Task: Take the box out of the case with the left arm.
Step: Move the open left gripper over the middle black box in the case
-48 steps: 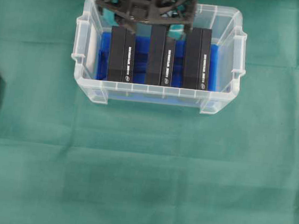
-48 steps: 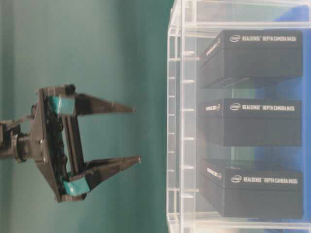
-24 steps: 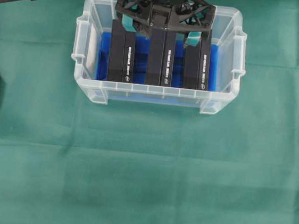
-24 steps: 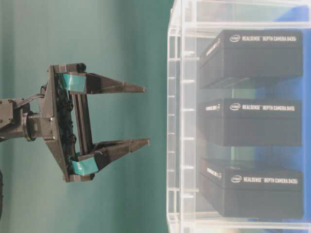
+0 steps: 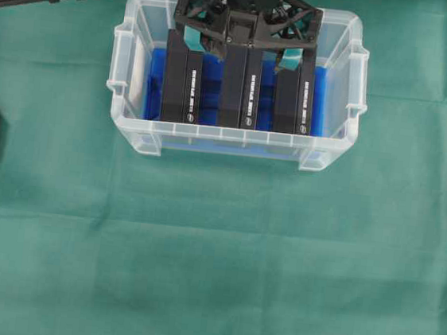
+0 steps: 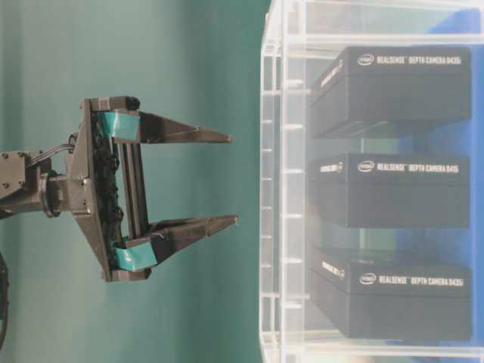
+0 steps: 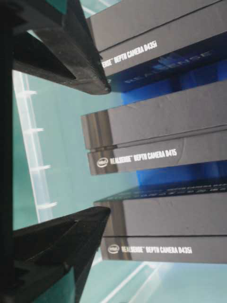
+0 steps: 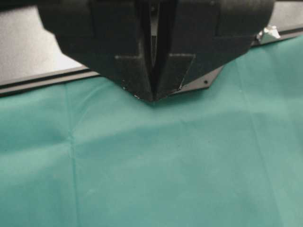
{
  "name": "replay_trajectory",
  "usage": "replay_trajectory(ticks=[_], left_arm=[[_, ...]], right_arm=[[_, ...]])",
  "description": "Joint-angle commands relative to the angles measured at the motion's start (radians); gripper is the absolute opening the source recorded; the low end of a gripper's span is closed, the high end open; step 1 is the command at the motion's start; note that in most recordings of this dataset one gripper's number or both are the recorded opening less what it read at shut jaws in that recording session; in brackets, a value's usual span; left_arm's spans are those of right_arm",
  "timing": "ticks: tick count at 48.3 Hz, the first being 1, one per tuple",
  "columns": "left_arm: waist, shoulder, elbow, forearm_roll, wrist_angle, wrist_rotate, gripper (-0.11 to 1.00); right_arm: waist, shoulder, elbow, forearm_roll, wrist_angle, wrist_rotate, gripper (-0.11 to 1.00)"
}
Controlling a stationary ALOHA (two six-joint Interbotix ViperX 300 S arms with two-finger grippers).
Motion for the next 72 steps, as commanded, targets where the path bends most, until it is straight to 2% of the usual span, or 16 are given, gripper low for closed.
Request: replay_trajectory(ticks=[1,38,72], left_arm=[[-0.006,-0.018,-0.026,-0.002,-0.003,-0.002,0.95],[-0.006,-0.017,-0.006,0.0,-0.005,-0.002,0.95],[0.0,-0.037,0.19,0.012,-0.184,-0.008,0.95]], right_arm=[[-0.002,0.002,-0.012,-0.003,-0.003,0.0,0.02],[-0.002,0.002,-0.012,-0.005,-0.003,0.0,0.02],[-0.002,0.002,-0.002,-0.005,-0.008,0.0,0.02]])
